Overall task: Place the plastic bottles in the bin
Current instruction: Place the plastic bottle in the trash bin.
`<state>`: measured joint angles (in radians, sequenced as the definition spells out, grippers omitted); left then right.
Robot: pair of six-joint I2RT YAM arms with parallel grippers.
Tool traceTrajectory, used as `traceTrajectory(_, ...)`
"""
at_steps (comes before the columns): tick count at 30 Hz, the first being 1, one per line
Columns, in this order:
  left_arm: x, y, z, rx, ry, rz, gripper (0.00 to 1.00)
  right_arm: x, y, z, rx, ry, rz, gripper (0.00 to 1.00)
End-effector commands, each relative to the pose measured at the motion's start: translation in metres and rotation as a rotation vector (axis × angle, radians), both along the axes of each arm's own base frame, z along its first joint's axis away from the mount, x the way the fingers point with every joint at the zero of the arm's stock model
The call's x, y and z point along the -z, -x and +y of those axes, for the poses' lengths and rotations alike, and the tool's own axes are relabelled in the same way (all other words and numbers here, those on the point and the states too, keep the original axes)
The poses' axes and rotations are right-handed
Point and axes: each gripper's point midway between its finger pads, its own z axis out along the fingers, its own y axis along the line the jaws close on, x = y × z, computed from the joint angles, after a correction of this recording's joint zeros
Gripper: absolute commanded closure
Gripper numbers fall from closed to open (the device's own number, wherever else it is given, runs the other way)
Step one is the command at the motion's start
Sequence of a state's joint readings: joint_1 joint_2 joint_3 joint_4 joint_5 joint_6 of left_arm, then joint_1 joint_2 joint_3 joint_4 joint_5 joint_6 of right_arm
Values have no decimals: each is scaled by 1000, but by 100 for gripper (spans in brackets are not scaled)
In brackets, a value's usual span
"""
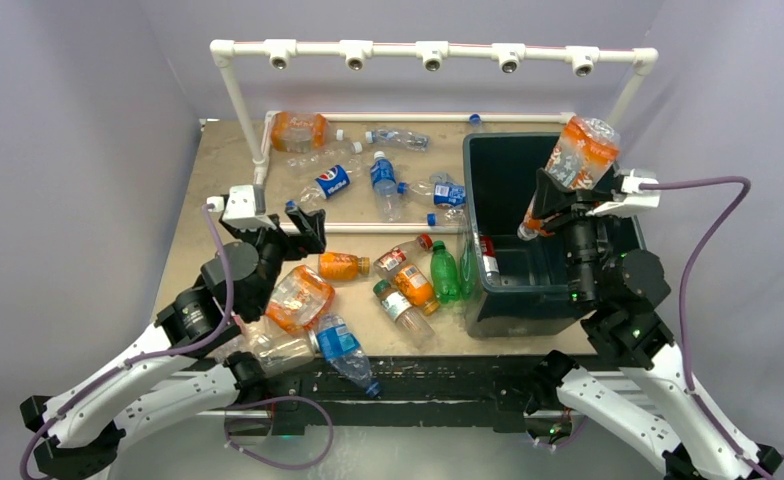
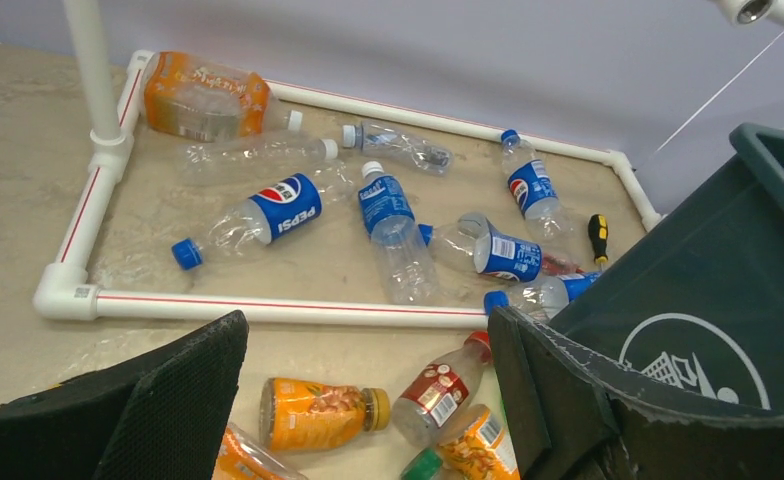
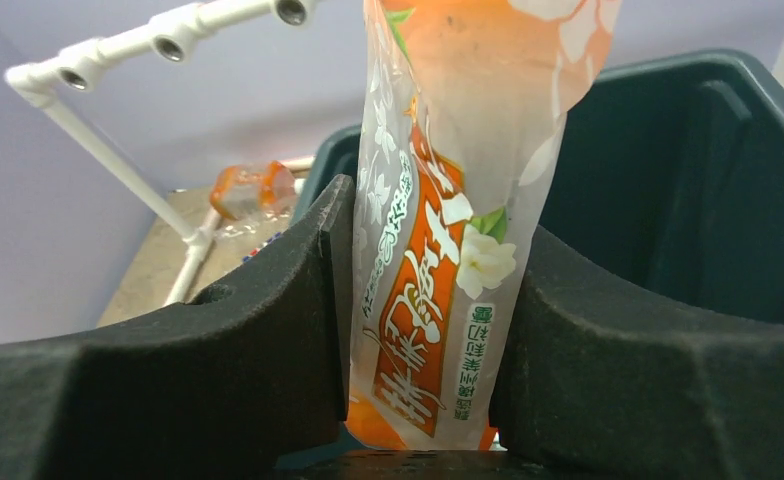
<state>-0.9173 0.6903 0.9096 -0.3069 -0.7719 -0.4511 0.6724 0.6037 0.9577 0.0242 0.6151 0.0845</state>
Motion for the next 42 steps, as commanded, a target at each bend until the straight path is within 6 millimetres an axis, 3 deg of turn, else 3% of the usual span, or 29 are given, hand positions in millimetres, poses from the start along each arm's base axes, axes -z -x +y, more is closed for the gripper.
traceTrajectory(1, 5, 1, 8, -18, -20, -42, 11, 9, -4, -10, 69, -1, 15, 68)
traceTrajectory(4, 16, 1, 5, 3, -32, -51, 11, 26, -8, -4, 56, 10, 66, 68)
traceTrajectory(9, 18, 4, -2, 54, -41, -43, 11, 55, -6, 6, -8, -8, 140, 67)
traceTrajectory(17, 22, 13, 6, 37, -61, -32, 11, 74, -7, 21, -69, 13, 218, 62)
traceTrajectory(20, 21, 15, 6, 39, -67, -38, 11, 75, -7, 22, -77, 6, 226, 51)
traceTrajectory(25, 23, 15, 3, 47, -86, -31, 11, 70, -5, 23, -90, -5, 234, 26)
traceTrajectory(35, 25, 15, 1, 50, -97, -23, 10, 40, 12, 22, -150, -19, 210, 5)
traceTrajectory(39, 27, 14, 0, 50, -102, -19, 9, 18, 31, 40, -307, -5, 139, 1)
traceTrajectory(42, 30, 13, -1, 45, -116, -12, 9, -3, 57, 62, -498, 10, 28, 1)
